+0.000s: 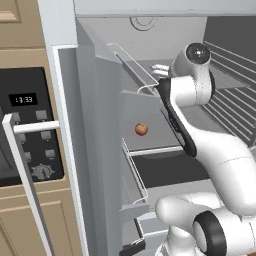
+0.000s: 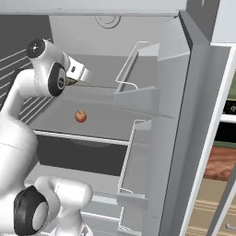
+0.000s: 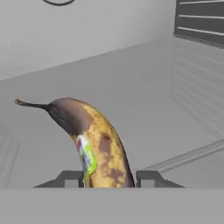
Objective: Retrieve the banana and peach from the fridge and place them into the bowl on the dining table.
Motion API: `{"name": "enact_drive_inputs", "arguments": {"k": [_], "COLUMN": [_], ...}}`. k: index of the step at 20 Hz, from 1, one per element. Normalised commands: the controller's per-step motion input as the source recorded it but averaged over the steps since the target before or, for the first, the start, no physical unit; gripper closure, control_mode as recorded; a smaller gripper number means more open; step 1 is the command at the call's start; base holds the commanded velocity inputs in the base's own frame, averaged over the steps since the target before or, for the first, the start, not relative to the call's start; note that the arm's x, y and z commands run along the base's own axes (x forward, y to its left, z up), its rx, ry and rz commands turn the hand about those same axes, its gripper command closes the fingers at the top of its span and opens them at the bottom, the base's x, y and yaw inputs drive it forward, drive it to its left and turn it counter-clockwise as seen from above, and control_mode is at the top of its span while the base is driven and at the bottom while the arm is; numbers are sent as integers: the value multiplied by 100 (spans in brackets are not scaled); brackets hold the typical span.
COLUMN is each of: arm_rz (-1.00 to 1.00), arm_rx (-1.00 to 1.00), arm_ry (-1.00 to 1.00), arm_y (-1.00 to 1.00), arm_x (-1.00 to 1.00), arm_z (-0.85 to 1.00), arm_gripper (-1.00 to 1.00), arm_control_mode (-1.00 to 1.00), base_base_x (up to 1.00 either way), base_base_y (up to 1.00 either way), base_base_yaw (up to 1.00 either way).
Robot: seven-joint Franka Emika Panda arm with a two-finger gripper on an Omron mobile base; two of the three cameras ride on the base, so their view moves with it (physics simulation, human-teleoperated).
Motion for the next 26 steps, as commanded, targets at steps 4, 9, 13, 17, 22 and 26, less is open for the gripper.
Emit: {"name": "enact_drive_inputs", "arguments": {"k": [4, 9, 13, 17, 22, 26], "arm_rz": [0, 1, 2, 3, 2, 1], "arm_rx": [3, 1, 1, 0, 0, 0], "arm_ry": [-13, -3, 5, 17, 5, 0], "arm_y": [-18, -1, 0, 0, -9, -4], "arm_x": [-100, -100, -100, -99, -61, -16], "arm_z": [62, 70, 66, 24, -1, -1], "arm_gripper": [100, 100, 100, 100, 100, 100], "arm_control_mode": [-100, -100, -100, -100, -100, -100], "base_base_x": [0, 0, 0, 0, 0, 0], "base_base_y": [0, 0, 0, 0, 0, 0], "base_base_yaw": [0, 0, 0, 0, 0, 0]}}
